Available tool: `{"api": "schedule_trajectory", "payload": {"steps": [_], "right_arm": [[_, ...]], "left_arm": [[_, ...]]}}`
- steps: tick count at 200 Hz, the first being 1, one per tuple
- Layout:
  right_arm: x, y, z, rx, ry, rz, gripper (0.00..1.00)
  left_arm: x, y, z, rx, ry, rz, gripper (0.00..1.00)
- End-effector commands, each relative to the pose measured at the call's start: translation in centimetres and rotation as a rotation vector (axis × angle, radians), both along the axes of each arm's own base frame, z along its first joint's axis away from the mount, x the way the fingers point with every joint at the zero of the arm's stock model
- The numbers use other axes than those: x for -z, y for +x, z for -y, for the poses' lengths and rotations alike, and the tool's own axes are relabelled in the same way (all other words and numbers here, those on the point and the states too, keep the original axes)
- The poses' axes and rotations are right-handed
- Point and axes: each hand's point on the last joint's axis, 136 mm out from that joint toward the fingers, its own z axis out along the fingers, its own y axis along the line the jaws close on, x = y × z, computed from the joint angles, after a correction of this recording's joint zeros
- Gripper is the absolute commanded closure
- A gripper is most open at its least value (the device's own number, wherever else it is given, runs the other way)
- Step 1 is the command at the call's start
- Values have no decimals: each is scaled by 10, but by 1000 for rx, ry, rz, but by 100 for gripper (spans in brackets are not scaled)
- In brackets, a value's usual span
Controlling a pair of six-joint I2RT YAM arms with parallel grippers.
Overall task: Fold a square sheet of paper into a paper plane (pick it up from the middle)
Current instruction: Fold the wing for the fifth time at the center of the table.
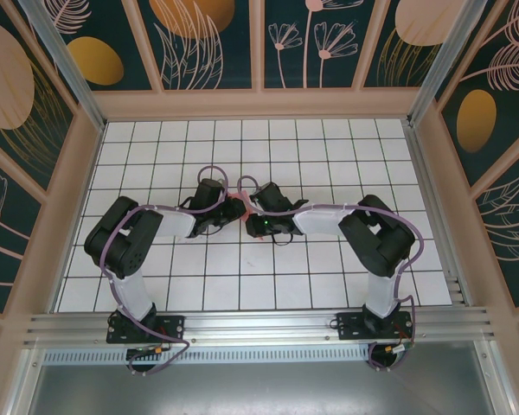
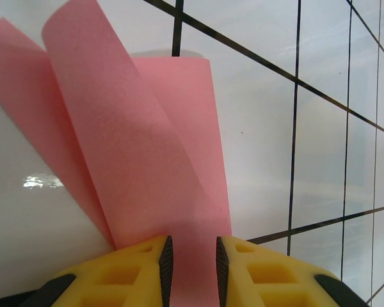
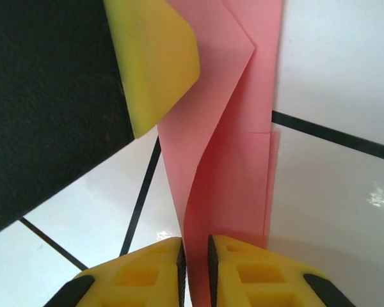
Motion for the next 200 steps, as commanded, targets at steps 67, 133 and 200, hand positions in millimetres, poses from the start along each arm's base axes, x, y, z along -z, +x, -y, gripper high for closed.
{"api": "schedule_trajectory", "payload": {"steps": [67,133,200], "right_arm": [[-18,-6,0,-1,219,-96,100],[-31,-17,2,17,475,-294,100],[-13,-21,13,102,512,-412,100]], "left_arm": [[-36,11,-2,-3,31,111,69],[-66,3,-5,-13,-52,220,66],[-54,-8,3,41,-104,209,67]]}}
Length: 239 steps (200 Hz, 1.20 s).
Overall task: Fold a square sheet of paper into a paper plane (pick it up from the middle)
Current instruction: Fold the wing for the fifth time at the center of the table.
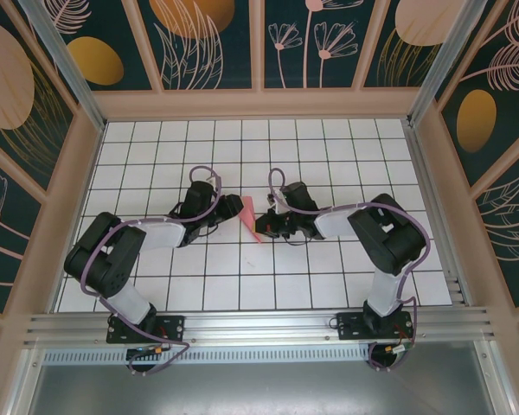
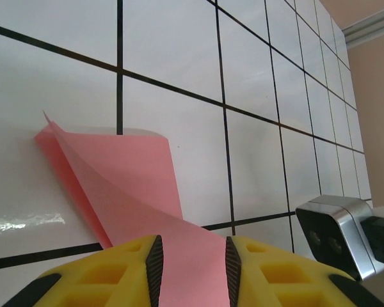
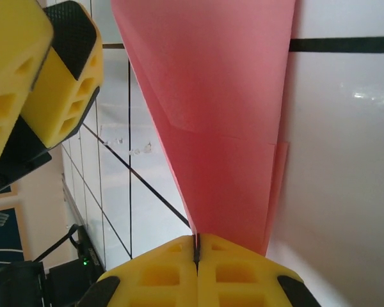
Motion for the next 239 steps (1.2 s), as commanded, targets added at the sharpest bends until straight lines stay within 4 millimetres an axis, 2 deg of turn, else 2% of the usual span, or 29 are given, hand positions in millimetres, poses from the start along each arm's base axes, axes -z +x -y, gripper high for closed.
{"api": "schedule_trajectory", "payload": {"steps": [1,44,48,58,104,153,239], "right_arm": [[7,-3,3,20,38,-68,100],[22,-5,12,61,22,-135,100],[24,-5,13,66,20,-141,100],[28,-5,15,76,13,-156,100],[43,-9,21,98,-7,-227,100],[46,-12,22,81,-16,-245,100],[55,-14,24,78,-39,-268,100]], "left_arm": [[-6,0,10,40,-49,35,67],[0,0,18,66,-54,30,69],[11,-1,18,67,-42,6,69],[14,-2,19,71,-38,-1,70],[19,-3,25,95,-46,-9,71],[15,-4,30,115,-55,4,71],[42,-2,23,76,24,-71,72]]}}
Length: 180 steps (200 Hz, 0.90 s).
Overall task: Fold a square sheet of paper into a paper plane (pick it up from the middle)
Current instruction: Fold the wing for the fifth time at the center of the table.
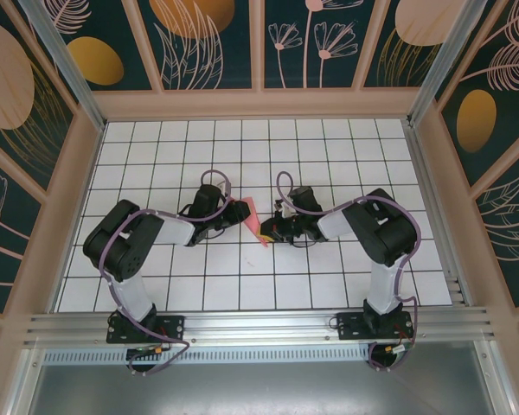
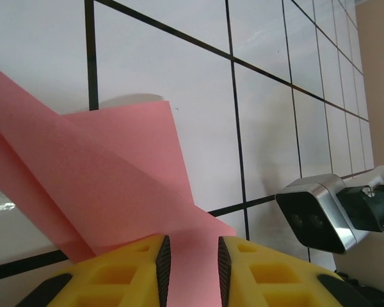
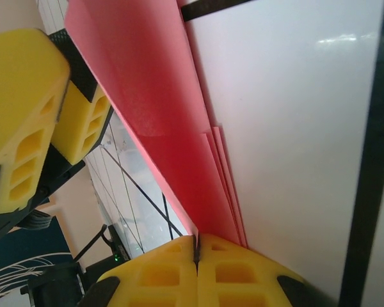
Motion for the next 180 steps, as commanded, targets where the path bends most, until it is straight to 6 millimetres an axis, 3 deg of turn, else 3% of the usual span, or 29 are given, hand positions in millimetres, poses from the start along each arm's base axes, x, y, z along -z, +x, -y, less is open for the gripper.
{"api": "schedule_trajectory", "payload": {"steps": [1,125,165,180], "right_arm": [[33,-10,11,16,-88,-86,100],[39,-14,12,-5,-105,-99,100],[23,-5,7,-36,-102,-32,100],[13,-2,4,-52,-95,-1,96]], "left_arm": [[8,3,-1,-10,40,-8,72],[30,5,-6,-13,123,-68,73],[48,-1,-16,-24,205,-137,73],[53,-3,-18,-29,220,-158,73]]}}
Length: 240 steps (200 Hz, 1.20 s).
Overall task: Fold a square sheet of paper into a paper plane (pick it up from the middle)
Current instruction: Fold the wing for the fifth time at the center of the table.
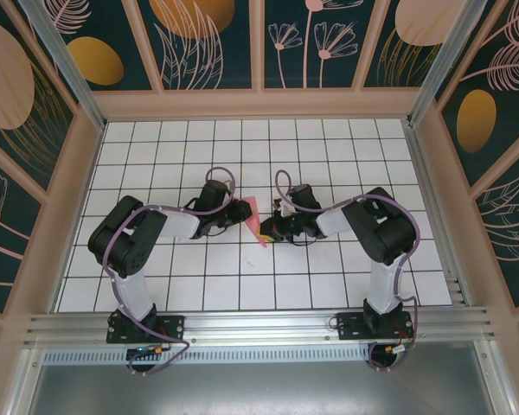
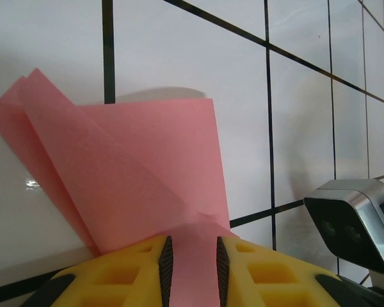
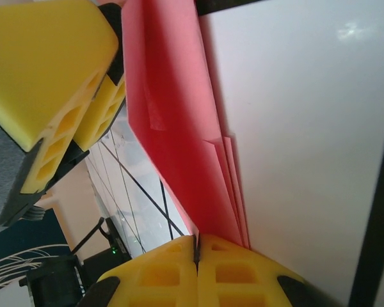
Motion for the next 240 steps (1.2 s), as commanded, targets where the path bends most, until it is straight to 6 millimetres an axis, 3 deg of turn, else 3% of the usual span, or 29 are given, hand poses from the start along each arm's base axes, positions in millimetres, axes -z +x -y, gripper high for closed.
{"api": "schedule_trajectory", "payload": {"steps": [1,32,71,165,217,240], "right_arm": [[13,-3,6,-13,-84,1,96],[1,-4,2,-44,-86,37,90],[1,-11,8,-55,-119,42,85],[7,-31,16,-88,-171,23,86],[16,-34,21,-88,-213,15,95],[9,-32,21,-87,-214,41,91]], "left_arm": [[39,-9,-19,-29,135,-84,73],[46,-10,-22,-40,153,-112,73],[48,-10,-23,-47,161,-122,73],[46,-9,-22,-46,159,-121,73],[46,-9,-22,-45,162,-121,73],[47,-9,-23,-49,167,-124,73]]}}
